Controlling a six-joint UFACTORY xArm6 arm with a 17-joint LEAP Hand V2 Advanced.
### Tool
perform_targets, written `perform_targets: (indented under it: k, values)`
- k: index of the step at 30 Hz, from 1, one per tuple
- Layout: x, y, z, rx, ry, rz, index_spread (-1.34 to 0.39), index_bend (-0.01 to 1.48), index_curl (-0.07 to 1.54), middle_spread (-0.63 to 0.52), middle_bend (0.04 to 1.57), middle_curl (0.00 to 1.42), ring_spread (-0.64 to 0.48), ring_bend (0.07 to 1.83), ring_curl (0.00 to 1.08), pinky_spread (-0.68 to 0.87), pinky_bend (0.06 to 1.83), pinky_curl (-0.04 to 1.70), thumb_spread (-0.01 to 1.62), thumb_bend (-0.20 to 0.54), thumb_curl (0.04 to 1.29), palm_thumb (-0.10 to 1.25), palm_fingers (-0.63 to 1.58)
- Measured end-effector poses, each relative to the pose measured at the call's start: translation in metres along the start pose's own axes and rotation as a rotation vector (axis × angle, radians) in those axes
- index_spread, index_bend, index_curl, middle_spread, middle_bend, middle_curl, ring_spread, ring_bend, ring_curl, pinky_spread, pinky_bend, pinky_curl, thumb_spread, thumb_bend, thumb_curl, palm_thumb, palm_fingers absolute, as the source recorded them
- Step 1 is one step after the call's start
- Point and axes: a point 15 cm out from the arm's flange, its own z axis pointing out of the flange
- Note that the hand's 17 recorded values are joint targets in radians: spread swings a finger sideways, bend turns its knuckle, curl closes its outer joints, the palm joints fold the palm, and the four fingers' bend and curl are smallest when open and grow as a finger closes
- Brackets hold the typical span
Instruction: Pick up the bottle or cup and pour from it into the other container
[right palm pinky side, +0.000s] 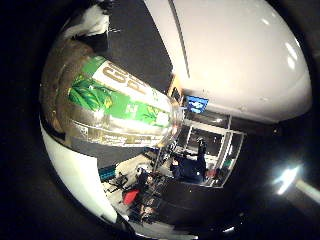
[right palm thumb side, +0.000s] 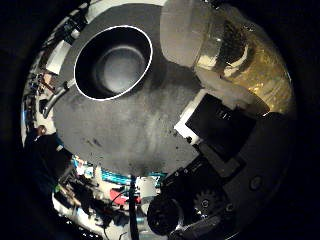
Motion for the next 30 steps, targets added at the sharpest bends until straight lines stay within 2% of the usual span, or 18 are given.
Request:
perform_targets:
  k: [9, 30]
  values:
    - [-0.016, -0.007, -0.003, 0.011, 0.021, -0.015, -0.18, 1.21, 0.75, -0.10, 1.40, 0.67, -0.24, 1.29, 0.84, -0.21, 1.29, 1.03, 0.72, -0.017, 0.91, 1.03, 1.14]
    - [0.002, -0.004, -0.004, 0.024, 0.009, 0.010, -0.19, 1.20, 0.76, -0.10, 1.40, 0.67, -0.24, 1.29, 0.84, -0.21, 1.30, 1.02, 0.70, -0.018, 0.91, 1.03, 1.15]
